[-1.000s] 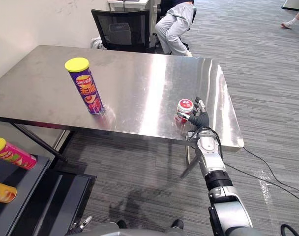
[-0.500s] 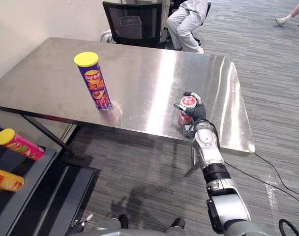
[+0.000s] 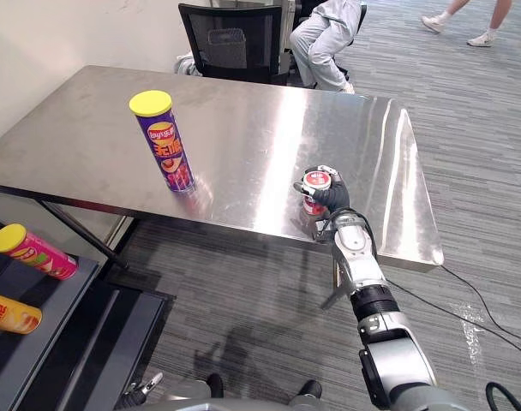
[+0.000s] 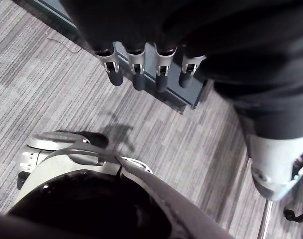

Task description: Put the gum and the chips on the shelf.

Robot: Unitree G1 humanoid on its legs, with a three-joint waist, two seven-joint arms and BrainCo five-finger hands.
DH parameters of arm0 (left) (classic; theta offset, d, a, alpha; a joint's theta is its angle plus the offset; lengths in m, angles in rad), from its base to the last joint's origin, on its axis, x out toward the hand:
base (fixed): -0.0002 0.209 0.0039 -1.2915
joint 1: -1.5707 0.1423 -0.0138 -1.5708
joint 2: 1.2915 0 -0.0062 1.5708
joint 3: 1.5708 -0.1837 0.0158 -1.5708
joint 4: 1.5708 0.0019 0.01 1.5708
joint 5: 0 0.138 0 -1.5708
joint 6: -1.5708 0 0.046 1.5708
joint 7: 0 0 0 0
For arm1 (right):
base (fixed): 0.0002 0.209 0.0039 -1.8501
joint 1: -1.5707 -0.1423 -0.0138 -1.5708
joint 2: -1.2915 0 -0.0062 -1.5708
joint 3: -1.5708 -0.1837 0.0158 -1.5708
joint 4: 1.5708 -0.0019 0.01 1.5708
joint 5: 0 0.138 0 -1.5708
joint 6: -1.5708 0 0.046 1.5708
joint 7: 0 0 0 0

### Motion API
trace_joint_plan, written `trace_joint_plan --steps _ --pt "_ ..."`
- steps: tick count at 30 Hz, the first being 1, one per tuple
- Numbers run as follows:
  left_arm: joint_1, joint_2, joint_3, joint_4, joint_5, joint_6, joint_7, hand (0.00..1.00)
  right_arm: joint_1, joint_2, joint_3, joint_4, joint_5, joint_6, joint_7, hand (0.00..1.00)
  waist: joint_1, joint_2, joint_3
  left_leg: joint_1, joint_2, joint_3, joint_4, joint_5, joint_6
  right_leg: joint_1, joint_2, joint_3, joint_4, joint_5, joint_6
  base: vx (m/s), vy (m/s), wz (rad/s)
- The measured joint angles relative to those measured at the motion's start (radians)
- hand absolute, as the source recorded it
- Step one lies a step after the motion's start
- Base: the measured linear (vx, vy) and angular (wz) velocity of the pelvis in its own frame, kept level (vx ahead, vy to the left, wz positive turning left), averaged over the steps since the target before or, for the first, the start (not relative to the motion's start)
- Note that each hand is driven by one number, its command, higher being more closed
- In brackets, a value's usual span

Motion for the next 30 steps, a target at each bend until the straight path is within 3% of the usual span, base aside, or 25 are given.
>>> trace_joint_plan --steps 4,10,16,22,25,30 --pt "0.0 0.004 -0.002 0.0 0.0 0.001 0.0 0.0 0.019 0.0 0.0 -0.024 -0.016 -0.008 -0.002 1.0 0.0 -0.004 -0.001 0.001 0.0 0.007 -0.002 0.0 0.0 -0.001 0.0 0.006 0.0 0.0 0.0 -0.01 0.01 -0.05" --pt "0.004 0.01 0.0 -0.001 0.0 0.001 0.008 0.0 0.04 -0.004 -0.029 -0.225 -0.013 -0.018 -0.01 1.0 -0.006 -0.017 -0.008 0.003 0.002 0.013 -0.007 0.0 0.0 -0.002 0.001 0.011 -0.001 0.0 0.0 -0.01 0.004 -0.02" --pt "0.014 0.026 0.02 0.001 0.0 0.002 0.012 0.0 0.033 -0.05 -0.087 -0.47 0.043 -0.018 0.021 1.0 -0.023 -0.059 -0.033 0.007 0.009 0.016 -0.005 0.0 -0.001 -0.005 0.003 0.015 0.01 0.0 0.0 0.01 0.0 0.01" --pt "0.015 0.024 0.045 0.007 0.0 0.002 0.017 0.0 0.032 -0.086 -0.093 -0.621 0.2 0.036 0.101 1.0 -0.03 -0.074 -0.049 0.006 0.013 0.045 0.007 -0.013 -0.002 -0.025 0.001 0.062 0.028 -0.008 0.001 -0.03 0.008 -0.16" --pt "0.017 0.014 0.06 0.018 0.0 0.002 0.02 0.0 0.032 -0.086 -0.093 -0.648 0.233 0.063 0.117 1.0 -0.05 -0.072 -0.051 0.007 0.013 0.046 0.007 -0.013 -0.002 -0.026 0.001 0.064 0.03 -0.008 0.001 -0.01 0.003 -0.04" --pt "0.018 0.0 0.081 0.023 -0.001 0.003 0.034 0.0 0.038 -0.086 -0.093 -0.69 0.238 0.095 0.152 1.0 -0.053 -0.069 -0.07 0.004 0.016 0.068 0.007 -0.013 -0.003 -0.042 0.006 0.086 0.03 -0.008 0.0 0.0 0.003 -0.11"
